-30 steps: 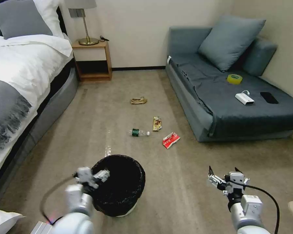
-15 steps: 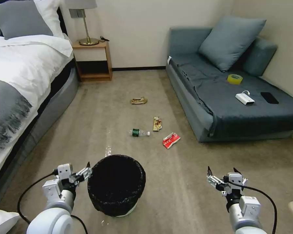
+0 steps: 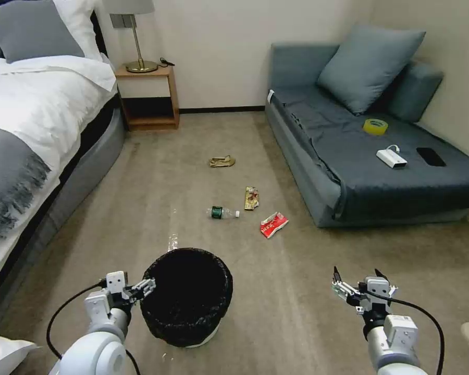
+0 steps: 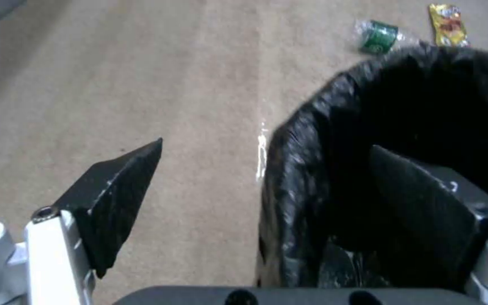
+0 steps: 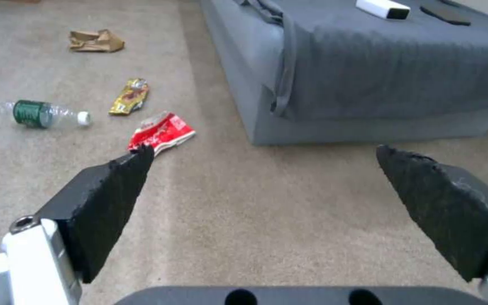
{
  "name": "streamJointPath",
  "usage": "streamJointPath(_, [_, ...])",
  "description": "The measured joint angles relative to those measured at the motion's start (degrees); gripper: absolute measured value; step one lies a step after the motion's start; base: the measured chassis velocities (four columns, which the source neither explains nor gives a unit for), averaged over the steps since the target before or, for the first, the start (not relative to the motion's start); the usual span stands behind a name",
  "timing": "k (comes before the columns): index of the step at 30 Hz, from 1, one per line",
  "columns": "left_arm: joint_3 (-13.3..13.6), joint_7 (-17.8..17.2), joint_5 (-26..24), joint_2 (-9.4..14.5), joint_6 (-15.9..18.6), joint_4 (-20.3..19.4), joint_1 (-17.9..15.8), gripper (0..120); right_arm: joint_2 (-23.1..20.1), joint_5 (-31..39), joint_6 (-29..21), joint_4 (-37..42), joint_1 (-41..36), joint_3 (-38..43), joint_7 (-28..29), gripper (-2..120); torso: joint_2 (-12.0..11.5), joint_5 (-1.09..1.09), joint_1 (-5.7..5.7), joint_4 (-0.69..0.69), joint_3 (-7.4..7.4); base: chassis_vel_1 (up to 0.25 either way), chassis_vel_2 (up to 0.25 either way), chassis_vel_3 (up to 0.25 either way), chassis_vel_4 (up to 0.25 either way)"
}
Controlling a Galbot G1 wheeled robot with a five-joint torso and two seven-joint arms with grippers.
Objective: Pick up the trash bin, then pick up the garbage on the floor and place it into the trash bin.
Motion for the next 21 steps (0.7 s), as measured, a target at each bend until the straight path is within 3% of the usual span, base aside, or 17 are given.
streamJointPath(2, [0.51,0.45,0.30,-0.25,0.01,0.86,-0.02,84,0.10,0.00,0.30,-0.28,0.08,0.13,0.01,100,0.00,0.00,0.00,0.00,0.00,0.000,0.000,0.000,0.000])
streamJointPath(5, [0.61,0.55,0.30,-0.31,0.00,1.09,-0.01,79,0.15,0.00,0.36,-0.37,0.10,0.16,0.03,100,0.00,0.00,0.00,0.00,0.00,0.000,0.000,0.000,0.000])
streamJointPath(7, [0.67,0.67,0.26,-0.41,-0.06,1.50,0.05,68,0.21,0.00,0.52,-0.56,0.21,0.22,0.05,100,0.00,0.00,0.00,0.00,0.00,0.000,0.000,0.000,0.000])
streamJointPath(10, [0.67,0.67,0.26,-0.41,-0.06,1.50,0.05,68,0.21,0.00,0.52,-0.56,0.21,0.22,0.05,100,0.00,0.00,0.00,0.00,0.00,0.000,0.000,0.000,0.000])
streamJointPath(11, [0.68,1.13,0.23,-0.58,-0.44,1.71,0.13,53,0.23,0.02,0.67,-0.72,0.38,0.36,0.06,100,0.00,0.00,0.00,0.00,0.00,0.000,0.000,0.000,0.000])
streamJointPath(12, [0.66,1.37,0.23,-0.62,-0.59,1.71,0.20,49,0.22,0.04,0.70,-0.77,0.45,0.42,0.07,100,0.00,0.00,0.00,0.00,0.00,0.000,0.000,0.000,0.000])
streamJointPath(15, [0.63,1.57,0.23,-0.65,-0.71,1.72,0.25,43,0.21,0.05,0.75,-0.83,0.50,0.45,0.08,100,0.00,0.00,0.00,0.00,0.00,0.000,0.000,0.000,0.000])
streamJointPath(17, [0.61,1.97,0.15,-0.76,-0.95,1.72,0.37,30,0.19,0.09,0.88,-0.92,0.58,0.48,0.08,100,0.00,0.00,0.00,0.00,0.00,0.000,0.000,0.000,0.000])
streamJointPath(21, [0.60,2.22,0.15,-0.87,-1.05,1.72,0.50,20,0.19,0.12,0.94,-0.92,0.62,0.49,0.09,100,0.00,0.00,0.00,0.00,0.00,0.000,0.000,0.000,0.000])
